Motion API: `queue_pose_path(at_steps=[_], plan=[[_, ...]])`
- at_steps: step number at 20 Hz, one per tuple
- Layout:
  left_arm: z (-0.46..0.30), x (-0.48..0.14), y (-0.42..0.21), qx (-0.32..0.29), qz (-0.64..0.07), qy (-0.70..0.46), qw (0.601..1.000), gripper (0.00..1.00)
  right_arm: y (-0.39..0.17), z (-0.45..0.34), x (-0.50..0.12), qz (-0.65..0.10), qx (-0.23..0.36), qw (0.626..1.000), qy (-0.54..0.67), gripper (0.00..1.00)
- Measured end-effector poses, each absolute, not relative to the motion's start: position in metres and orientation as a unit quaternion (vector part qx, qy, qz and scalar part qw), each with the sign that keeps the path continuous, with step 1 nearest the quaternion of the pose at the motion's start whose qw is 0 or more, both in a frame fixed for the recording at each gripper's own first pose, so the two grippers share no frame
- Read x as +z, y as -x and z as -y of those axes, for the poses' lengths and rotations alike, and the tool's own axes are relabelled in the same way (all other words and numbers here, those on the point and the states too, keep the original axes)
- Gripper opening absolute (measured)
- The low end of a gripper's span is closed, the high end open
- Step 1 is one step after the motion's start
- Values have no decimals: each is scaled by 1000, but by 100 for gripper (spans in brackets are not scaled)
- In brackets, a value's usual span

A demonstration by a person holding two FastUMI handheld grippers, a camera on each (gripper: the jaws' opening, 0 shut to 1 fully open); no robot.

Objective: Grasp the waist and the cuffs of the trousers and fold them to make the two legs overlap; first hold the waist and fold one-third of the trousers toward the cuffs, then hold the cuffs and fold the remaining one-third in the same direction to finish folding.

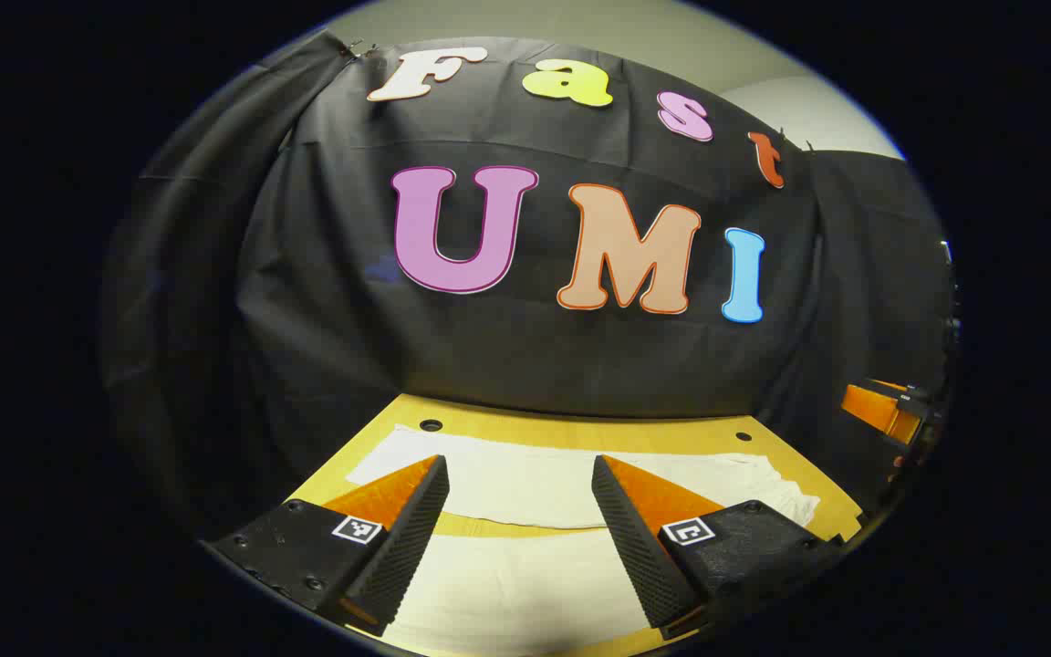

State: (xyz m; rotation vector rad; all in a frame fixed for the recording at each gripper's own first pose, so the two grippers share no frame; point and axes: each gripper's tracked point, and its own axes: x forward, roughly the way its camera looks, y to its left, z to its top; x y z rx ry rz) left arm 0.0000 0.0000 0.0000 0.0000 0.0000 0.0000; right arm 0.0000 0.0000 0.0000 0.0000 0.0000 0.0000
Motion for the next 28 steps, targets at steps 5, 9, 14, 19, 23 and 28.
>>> queue_pose_path(at_steps=[5,9,14,19,23,28], plan=[[3,-3,5,3,-1,-4,1000,95,7,1,-3,-4,4,1000,7,96],[5,-3,6,-1,-1,-6,1000,95,10,1,-6,-9,1,1000,11,96],[5,-4,7,-13,-1,-12,1000,95,12,-3,-13,-12,-10,1000,8,96],[-2,-12,2,-29,-6,-38,999,95,10,-18,-25,-22,-13,1000,5,96],[-19,-49,-3,-67,-58,-77,993,95,7,-30,-37,-34,-11,999,10,94],[-37,-114,12,-147,-162,-148,964,96,8,-37,-54,-51,-18,998,12,96]])
